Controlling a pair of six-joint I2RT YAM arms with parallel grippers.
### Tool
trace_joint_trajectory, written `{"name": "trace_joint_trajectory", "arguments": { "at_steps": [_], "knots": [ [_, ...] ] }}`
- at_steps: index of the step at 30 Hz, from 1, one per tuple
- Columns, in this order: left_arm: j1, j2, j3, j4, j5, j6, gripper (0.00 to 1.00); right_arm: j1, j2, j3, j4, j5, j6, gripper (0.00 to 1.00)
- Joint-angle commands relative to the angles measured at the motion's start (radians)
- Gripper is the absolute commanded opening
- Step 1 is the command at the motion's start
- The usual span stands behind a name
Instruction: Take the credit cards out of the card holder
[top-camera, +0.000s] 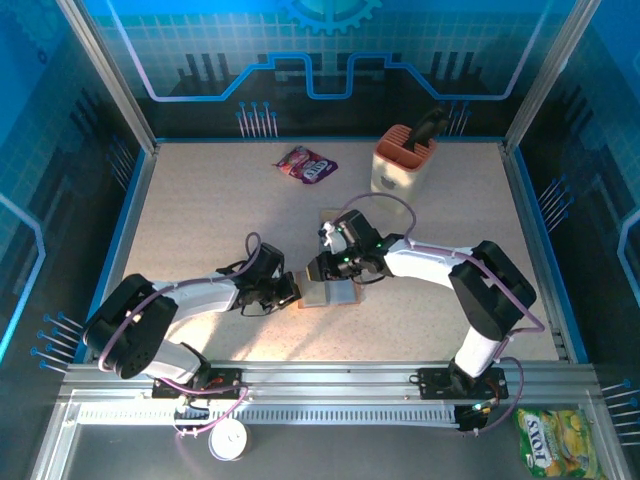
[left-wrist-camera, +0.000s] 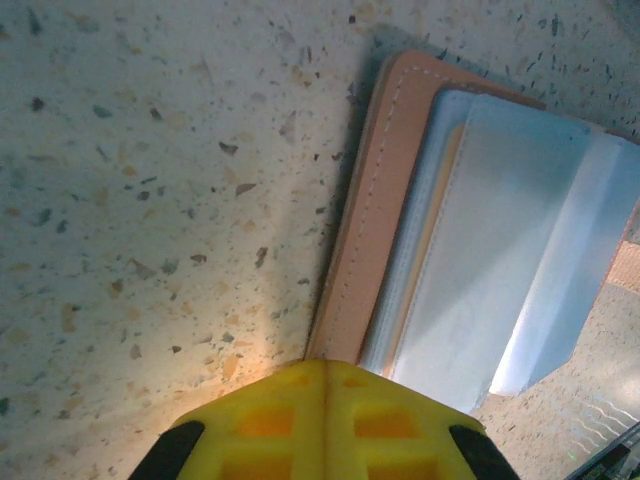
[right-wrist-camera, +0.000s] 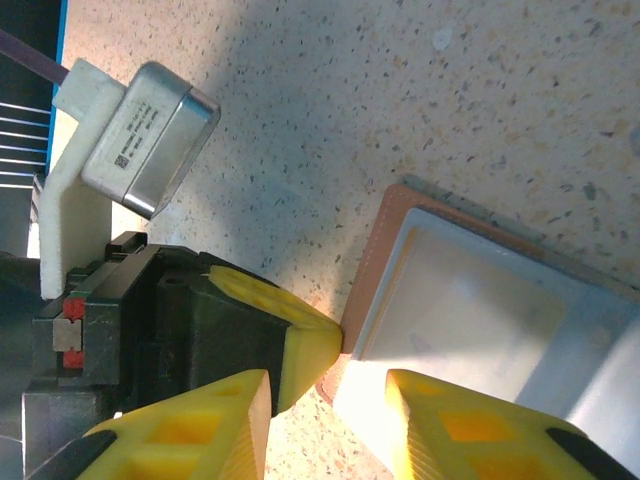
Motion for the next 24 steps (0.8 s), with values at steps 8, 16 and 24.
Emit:
{"name": "trace_joint_trajectory", "arguments": {
  "at_steps": [8, 16, 24],
  "knots": [
    [0.001, 0.017, 0.016, -0.06, -0.035, 0.04, 0.06, 0.049, 0.065, 0.079, -0.117, 0.073, 0.025, 0.39],
    [0.005, 0.013, 0.024, -0.069, -0.04, 0.049, 0.07, 0.062, 0.109, 0.117, -0.158, 0.079, 0.056, 0.46],
    [0.005, 0.01, 0.021, -0.07, -0.039, 0.048, 0.07, 0.072, 0.135, 0.116, -0.168, 0.063, 0.069, 0.43]
  ]
}}
